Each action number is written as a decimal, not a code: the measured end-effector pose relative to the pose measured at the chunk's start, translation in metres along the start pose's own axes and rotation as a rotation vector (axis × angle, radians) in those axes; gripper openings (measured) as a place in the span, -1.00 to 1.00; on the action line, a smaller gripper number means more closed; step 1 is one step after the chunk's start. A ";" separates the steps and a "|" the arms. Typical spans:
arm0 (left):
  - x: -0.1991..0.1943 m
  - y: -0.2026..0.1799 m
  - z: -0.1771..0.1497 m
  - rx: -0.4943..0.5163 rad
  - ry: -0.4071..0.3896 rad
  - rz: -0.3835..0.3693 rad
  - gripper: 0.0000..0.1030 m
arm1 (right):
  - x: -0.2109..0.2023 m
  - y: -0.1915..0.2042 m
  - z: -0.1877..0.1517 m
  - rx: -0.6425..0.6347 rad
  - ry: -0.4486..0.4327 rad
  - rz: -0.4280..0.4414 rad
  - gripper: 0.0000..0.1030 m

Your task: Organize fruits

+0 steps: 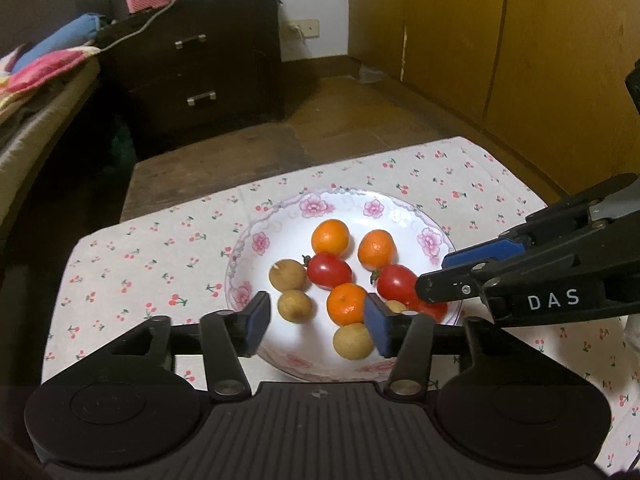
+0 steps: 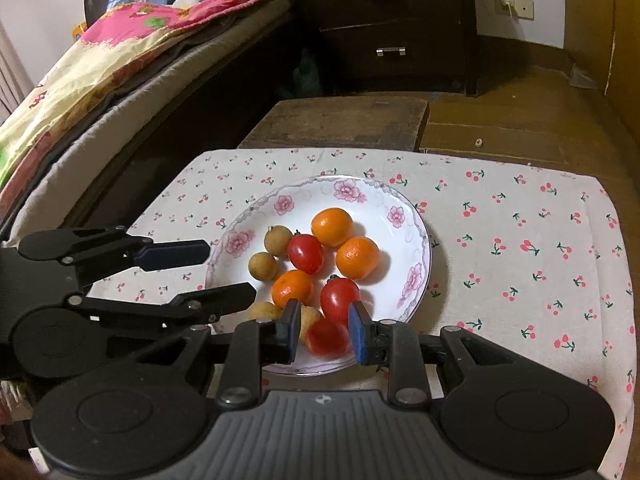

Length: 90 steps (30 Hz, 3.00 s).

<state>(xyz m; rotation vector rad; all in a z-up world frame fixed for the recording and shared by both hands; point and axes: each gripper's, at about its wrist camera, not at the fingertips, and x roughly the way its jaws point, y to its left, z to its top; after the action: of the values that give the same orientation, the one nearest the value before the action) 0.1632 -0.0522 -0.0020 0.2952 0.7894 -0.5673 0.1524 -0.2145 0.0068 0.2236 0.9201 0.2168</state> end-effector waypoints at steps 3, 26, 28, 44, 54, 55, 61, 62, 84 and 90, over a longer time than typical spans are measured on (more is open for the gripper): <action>-0.006 0.001 0.001 -0.037 -0.011 0.010 0.36 | -0.005 0.000 0.002 0.003 -0.017 0.005 -0.46; -0.110 -0.025 -0.023 -0.188 -0.236 0.285 1.00 | -0.101 0.024 -0.029 0.007 -0.164 0.038 -0.44; -0.126 -0.026 -0.027 -0.223 -0.260 0.296 1.00 | -0.113 0.030 -0.036 -0.002 -0.186 0.037 -0.44; -0.167 -0.036 -0.043 -0.279 -0.365 0.348 1.00 | -0.147 0.046 -0.076 0.002 -0.232 0.077 -0.39; -0.189 -0.043 -0.061 -0.328 -0.422 0.341 1.00 | -0.155 0.049 -0.083 -0.005 -0.249 0.087 -0.31; -0.183 -0.041 -0.058 -0.323 -0.397 0.344 1.00 | -0.154 0.049 -0.085 -0.006 -0.243 0.088 -0.31; -0.161 -0.036 -0.068 -0.339 -0.279 0.367 1.00 | -0.144 0.048 -0.089 0.001 -0.198 0.069 -0.31; -0.157 -0.037 -0.070 -0.338 -0.256 0.375 1.00 | -0.142 0.047 -0.090 0.005 -0.191 0.064 -0.31; -0.120 -0.054 -0.098 -0.331 -0.027 0.273 1.00 | -0.113 0.045 -0.114 0.010 -0.051 -0.002 -0.26; -0.117 -0.055 -0.099 -0.336 -0.003 0.253 1.00 | -0.108 0.045 -0.117 0.006 -0.026 -0.008 -0.23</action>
<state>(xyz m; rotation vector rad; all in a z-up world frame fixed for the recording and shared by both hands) 0.0075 -0.0089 0.0155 0.0809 0.8154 -0.1919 -0.0092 -0.1902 0.0331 0.2275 0.8958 0.2033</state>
